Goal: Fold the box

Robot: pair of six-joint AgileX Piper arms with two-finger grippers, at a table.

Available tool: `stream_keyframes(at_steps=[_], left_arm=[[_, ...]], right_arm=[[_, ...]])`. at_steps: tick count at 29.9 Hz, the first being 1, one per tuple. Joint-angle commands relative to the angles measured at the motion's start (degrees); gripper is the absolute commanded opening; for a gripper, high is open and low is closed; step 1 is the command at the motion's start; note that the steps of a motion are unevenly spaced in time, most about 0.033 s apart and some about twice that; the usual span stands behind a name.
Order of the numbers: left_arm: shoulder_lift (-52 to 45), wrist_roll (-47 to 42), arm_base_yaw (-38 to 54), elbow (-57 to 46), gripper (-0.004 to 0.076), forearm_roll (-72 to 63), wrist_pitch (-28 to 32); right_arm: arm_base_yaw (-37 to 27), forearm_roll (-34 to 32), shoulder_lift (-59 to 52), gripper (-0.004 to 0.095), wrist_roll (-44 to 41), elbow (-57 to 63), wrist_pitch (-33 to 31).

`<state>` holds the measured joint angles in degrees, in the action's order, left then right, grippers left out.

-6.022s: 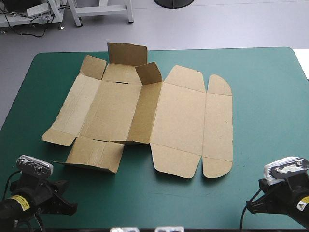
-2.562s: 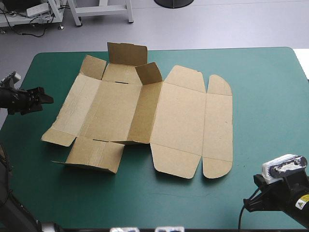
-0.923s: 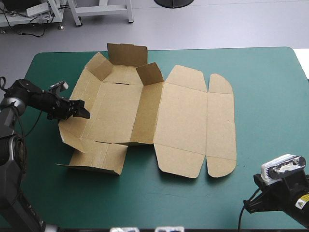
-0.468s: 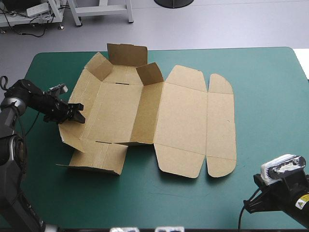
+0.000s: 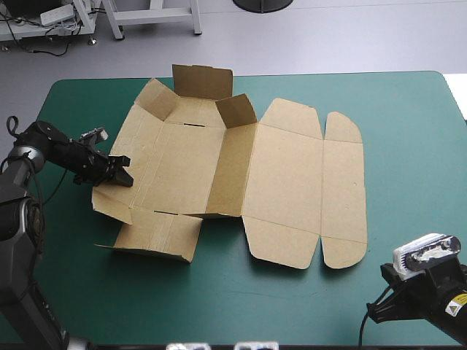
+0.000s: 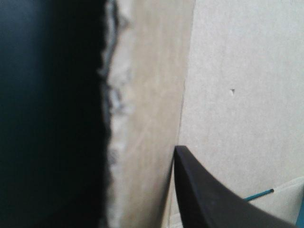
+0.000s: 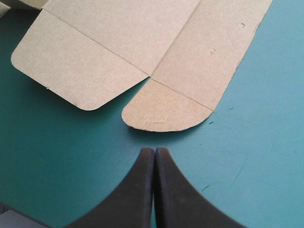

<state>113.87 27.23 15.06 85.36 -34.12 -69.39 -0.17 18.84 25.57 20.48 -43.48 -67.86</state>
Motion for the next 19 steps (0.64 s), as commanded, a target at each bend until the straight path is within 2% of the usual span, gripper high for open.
stream_keyframes(at_steps=[1, 3, 4, 5, 11, 19], left_arm=[[-2.2, 1.1, -0.5, 2.2, 0.016, -3.0, -4.5], [-2.7, 1.8, -0.5, 2.4, 0.0084, -4.0, -4.5], [-3.3, 3.6, -0.5, 2.4, 0.0015, -5.3, -4.5], [-3.8, 4.6, -0.5, 2.4, -0.0004, -6.5, -4.5], [-9.0, 12.2, -0.5, 3.8, -0.0001, -12.2, -4.5], [-17.1, 20.4, -2.5, 16.6, -0.0001, -12.0, -4.2]], right_arm=[[0.2, 1.9, 0.6, -0.0023, 0.3, -1.2, 2.6], [0.2, 2.3, 0.6, -0.0024, 0.3, -1.2, 2.6], [0.2, 2.5, 0.6, -0.0024, 0.3, -1.2, 2.6], [0.2, 2.6, 0.6, -0.0024, 0.3, -1.2, 2.6], [0.2, 2.6, 0.6, -0.0024, 0.6, -1.2, 2.9], [0.2, 2.6, 0.6, -0.0024, 0.6, -1.2, 3.2]])
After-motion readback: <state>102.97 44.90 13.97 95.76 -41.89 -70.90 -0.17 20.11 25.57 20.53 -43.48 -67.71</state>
